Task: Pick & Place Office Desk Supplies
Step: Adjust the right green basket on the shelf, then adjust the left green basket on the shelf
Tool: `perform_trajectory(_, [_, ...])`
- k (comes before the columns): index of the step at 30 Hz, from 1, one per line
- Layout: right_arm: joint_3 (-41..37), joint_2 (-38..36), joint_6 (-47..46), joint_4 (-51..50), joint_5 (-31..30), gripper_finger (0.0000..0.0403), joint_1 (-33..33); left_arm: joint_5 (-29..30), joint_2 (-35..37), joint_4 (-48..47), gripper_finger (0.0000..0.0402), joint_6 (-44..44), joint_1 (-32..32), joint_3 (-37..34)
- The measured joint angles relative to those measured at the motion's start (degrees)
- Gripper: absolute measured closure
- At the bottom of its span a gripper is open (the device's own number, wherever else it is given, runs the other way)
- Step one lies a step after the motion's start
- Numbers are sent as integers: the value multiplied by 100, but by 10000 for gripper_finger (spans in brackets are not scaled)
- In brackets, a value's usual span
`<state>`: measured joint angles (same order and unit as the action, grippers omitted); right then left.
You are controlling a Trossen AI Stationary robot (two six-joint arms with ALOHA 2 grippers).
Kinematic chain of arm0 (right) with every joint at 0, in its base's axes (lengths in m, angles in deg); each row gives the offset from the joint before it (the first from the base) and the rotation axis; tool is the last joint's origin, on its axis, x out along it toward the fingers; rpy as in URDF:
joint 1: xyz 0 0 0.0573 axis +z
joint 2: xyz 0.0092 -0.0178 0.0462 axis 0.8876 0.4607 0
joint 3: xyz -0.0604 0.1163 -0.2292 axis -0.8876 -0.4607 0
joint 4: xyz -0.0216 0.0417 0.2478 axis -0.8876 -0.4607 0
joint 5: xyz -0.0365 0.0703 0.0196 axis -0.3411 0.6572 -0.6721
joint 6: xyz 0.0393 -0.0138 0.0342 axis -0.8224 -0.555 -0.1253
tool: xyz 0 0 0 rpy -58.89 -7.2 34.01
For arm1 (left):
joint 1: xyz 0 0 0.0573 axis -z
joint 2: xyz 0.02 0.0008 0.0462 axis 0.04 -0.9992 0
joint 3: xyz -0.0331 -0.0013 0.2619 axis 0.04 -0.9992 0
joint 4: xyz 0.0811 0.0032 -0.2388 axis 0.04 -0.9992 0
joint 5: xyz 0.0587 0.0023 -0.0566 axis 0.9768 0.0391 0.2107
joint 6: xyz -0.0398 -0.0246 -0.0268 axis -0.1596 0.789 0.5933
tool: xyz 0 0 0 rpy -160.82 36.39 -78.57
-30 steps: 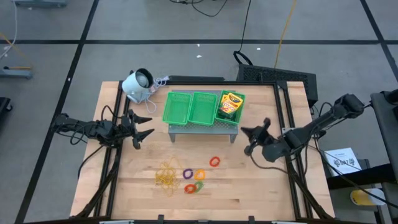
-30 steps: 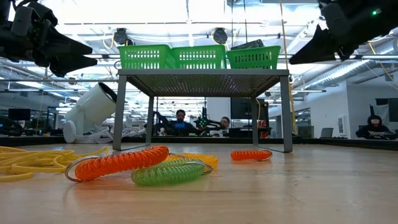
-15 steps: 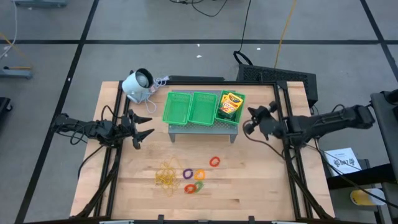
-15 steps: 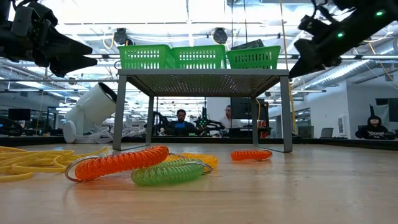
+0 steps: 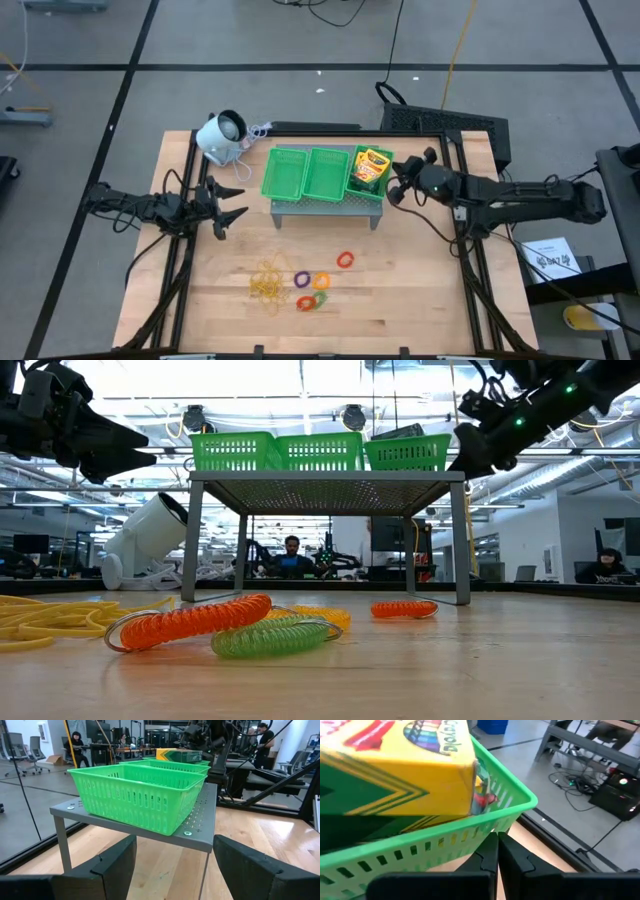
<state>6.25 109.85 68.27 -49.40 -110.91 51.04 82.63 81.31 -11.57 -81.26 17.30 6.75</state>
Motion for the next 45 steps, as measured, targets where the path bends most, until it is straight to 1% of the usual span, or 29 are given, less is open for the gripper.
perform_trajectory(6, [0,-1,512,21,563,403,-500,0,0,0,131,0,2,0])
perform_trajectory(10, [0,0,623,82,1036,403,-817,0,0,0,131,0,0,0])
perform_trajectory(16, [0,7,622,623,1844,403,-1075,0,0,0,131,0,0,0])
perform_trajectory(21, [0,17,706,629,1873,403,-1163,0,0,0,131,0,1,0])
perform_trajectory(27, [0,-203,537,131,1715,403,-1141,0,0,0,131,0,0,0])
perform_trajectory(32, [0,-873,161,-570,1707,403,-835,0,0,0,131,0,0,0])
perform_trajectory(36, [0,-1463,-242,-1022,1782,403,-295,0,0,0,131,-2,1,0])
perform_trajectory(39, [1,-1654,-282,-1071,2053,403,260,0,0,0,131,-2,1,0])
perform_trajectory(43, [-3,-1658,-147,-1009,2273,403,983,0,-2,107,131,54,2,0])
perform_trajectory(45, [-146,-1663,-150,-679,2324,403,1269,3,0,257,131,143,2,0])
